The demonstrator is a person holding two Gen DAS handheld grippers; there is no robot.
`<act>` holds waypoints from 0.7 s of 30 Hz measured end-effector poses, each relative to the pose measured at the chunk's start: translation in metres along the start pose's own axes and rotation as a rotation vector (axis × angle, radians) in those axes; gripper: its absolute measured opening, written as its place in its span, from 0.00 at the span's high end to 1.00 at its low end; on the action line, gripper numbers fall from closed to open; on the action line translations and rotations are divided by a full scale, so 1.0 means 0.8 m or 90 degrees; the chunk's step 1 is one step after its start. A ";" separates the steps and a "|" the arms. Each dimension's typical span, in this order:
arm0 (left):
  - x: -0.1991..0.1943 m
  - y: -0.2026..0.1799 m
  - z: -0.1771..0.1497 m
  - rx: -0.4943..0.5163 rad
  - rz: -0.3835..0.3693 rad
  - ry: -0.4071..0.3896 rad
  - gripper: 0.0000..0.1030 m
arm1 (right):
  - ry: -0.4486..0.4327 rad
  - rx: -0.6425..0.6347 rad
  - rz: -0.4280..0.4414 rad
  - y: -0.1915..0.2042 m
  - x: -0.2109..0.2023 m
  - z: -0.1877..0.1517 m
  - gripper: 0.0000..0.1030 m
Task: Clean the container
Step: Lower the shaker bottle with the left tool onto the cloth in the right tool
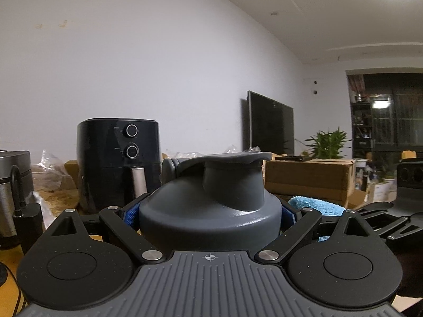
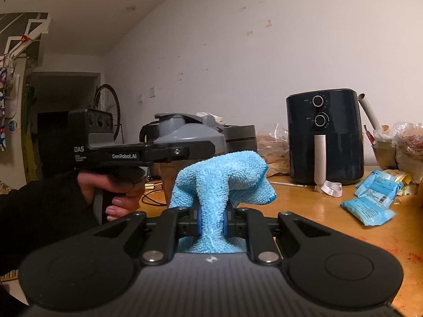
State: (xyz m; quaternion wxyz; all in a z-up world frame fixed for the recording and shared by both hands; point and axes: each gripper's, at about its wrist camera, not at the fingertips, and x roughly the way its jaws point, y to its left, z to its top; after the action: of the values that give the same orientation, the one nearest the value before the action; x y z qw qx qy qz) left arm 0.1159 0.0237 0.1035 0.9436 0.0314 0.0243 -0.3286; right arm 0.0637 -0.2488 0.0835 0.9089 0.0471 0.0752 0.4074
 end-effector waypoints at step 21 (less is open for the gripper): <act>0.003 0.001 -0.002 0.002 -0.002 0.006 0.08 | 0.018 -0.038 0.039 0.015 0.046 0.011 0.91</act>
State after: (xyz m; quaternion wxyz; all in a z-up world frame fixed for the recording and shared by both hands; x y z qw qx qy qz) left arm 0.1178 0.0231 0.1015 0.9430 0.0346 0.0279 -0.3297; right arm 0.0811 -0.2136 0.0902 0.8957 0.0167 0.0746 0.4381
